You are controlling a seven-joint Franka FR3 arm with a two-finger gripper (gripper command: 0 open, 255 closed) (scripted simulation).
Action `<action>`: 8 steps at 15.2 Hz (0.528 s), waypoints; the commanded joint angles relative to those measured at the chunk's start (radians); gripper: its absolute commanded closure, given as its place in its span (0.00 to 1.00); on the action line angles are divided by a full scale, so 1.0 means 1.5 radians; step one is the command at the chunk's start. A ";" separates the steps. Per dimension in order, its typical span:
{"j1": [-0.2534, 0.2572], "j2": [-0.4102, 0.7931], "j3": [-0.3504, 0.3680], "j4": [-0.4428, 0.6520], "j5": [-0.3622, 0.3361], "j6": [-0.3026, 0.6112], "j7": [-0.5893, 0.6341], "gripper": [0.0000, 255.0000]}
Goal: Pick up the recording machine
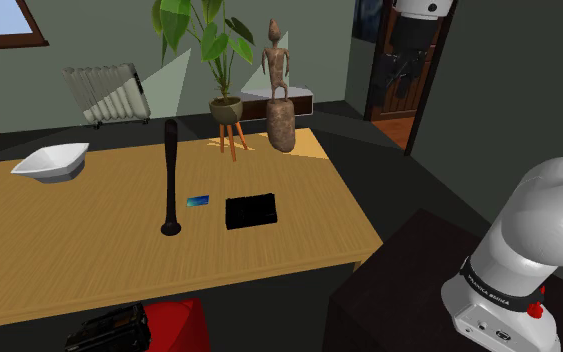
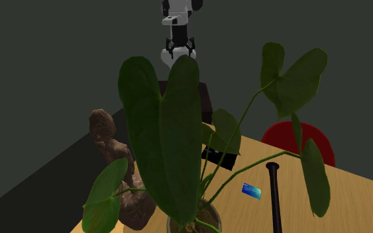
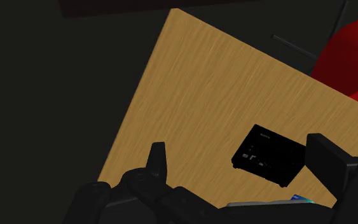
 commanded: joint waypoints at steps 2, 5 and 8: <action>0.005 0.023 -0.004 0.000 0.001 0.019 -0.015 0.00; 0.022 0.094 -0.016 0.006 0.004 0.073 -0.059 0.00; 0.039 0.169 -0.025 0.021 0.010 0.123 -0.103 0.00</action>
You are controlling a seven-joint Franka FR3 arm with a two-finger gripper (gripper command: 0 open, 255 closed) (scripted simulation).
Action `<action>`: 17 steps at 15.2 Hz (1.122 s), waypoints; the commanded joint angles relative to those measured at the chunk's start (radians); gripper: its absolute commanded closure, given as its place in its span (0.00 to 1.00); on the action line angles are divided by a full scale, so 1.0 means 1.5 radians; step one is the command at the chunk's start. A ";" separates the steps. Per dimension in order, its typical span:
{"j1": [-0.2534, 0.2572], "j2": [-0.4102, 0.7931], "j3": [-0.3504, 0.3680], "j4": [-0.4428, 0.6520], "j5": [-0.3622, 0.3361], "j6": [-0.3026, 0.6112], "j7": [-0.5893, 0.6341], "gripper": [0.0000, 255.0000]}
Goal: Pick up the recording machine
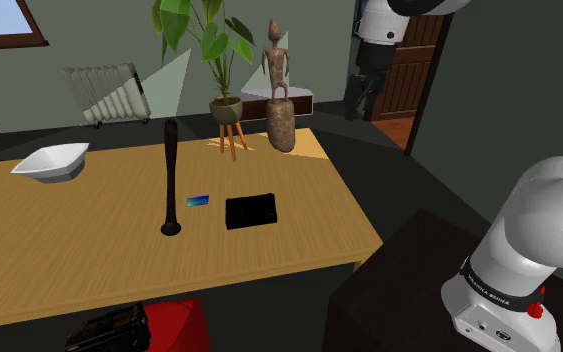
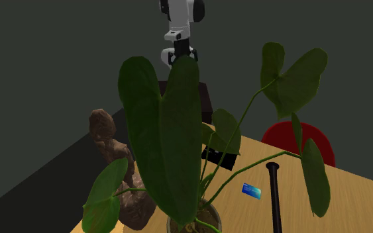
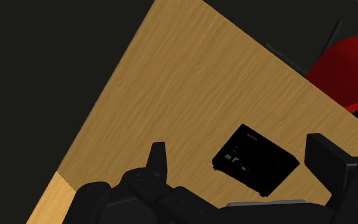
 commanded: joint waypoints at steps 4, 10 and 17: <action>0.028 0.131 -0.016 0.037 0.014 0.076 -0.079 0.00; 0.058 0.288 -0.021 0.108 0.040 0.136 -0.169 0.00; 0.082 0.467 -0.007 0.221 0.071 0.171 -0.266 0.00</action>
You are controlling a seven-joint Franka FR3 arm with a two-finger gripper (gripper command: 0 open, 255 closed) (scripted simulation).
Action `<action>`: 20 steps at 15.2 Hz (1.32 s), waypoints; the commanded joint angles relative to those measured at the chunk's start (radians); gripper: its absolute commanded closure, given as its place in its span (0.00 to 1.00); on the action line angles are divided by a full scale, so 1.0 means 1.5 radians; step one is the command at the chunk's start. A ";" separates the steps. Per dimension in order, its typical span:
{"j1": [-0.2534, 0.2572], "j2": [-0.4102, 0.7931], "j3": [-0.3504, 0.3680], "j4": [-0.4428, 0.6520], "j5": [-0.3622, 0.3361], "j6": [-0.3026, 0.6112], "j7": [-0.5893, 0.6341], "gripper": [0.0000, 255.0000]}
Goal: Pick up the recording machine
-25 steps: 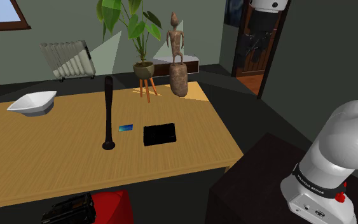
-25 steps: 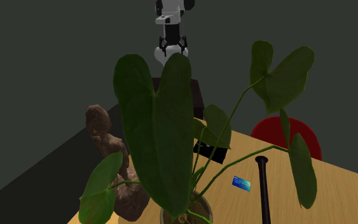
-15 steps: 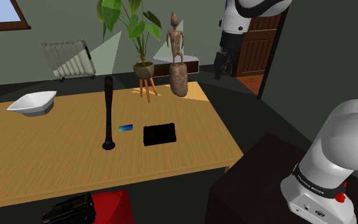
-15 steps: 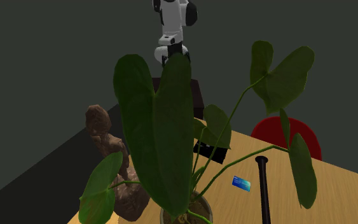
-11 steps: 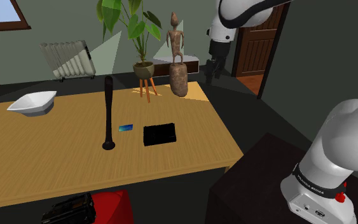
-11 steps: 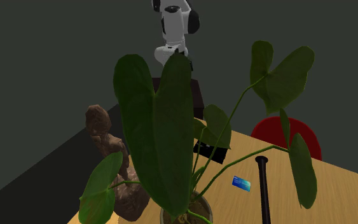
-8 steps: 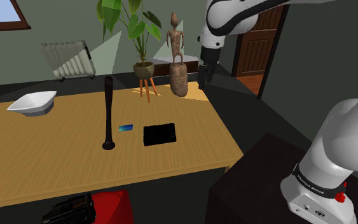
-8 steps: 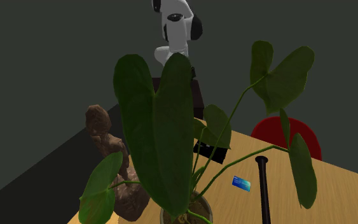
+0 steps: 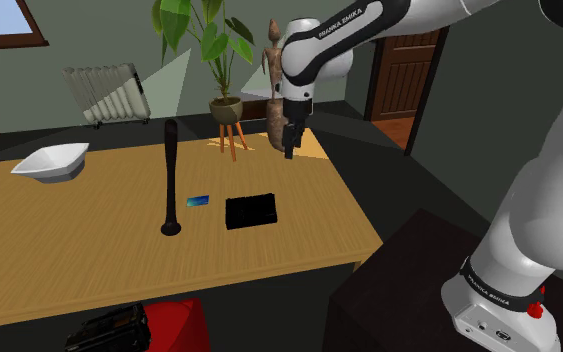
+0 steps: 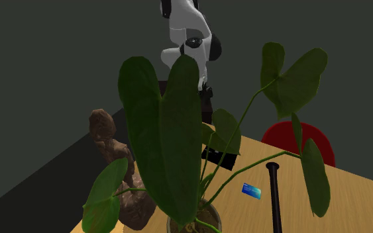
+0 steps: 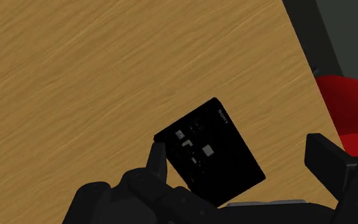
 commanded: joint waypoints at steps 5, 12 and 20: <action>0.014 0.148 0.023 0.116 0.014 0.006 -0.072 0.00; 0.033 0.322 0.056 0.279 0.009 -0.011 -0.134 0.00; 0.056 0.463 0.078 0.422 -0.007 -0.032 -0.173 0.00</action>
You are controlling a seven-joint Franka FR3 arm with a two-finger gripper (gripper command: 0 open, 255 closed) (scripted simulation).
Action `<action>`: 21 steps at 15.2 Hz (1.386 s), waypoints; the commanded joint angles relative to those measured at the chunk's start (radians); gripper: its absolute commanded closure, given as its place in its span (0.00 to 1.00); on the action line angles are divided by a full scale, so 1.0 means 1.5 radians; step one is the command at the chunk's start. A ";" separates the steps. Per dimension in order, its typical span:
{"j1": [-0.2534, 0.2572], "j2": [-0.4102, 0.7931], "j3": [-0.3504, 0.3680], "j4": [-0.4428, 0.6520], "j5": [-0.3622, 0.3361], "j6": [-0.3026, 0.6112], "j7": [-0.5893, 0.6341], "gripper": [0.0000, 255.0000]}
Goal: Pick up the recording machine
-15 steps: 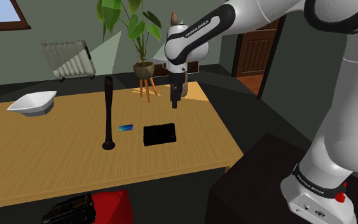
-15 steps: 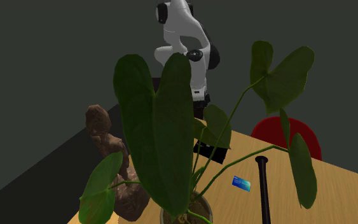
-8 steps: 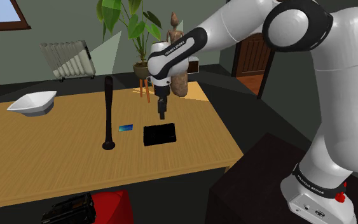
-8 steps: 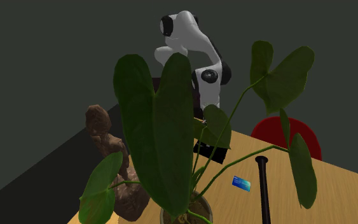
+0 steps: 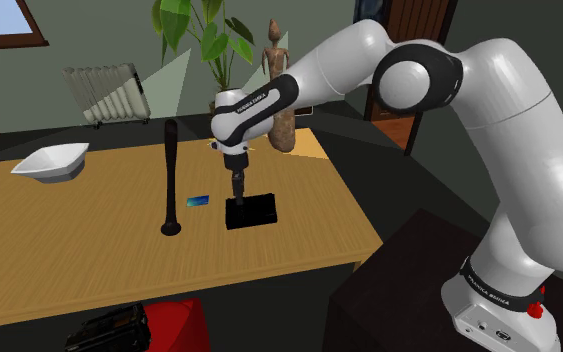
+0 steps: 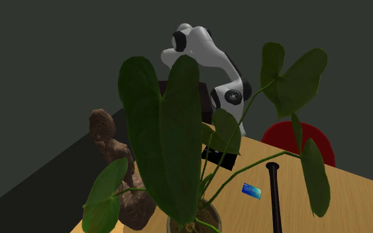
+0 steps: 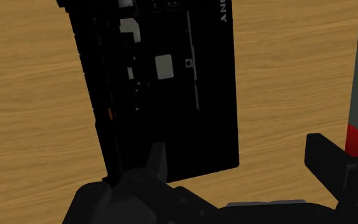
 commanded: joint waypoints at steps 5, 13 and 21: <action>0.002 0.041 0.000 0.009 0.000 0.032 -0.007 0.00; 0.001 0.041 0.000 0.009 0.000 0.032 -0.007 1.00; 0.001 0.020 0.000 0.010 -0.001 0.010 -0.003 1.00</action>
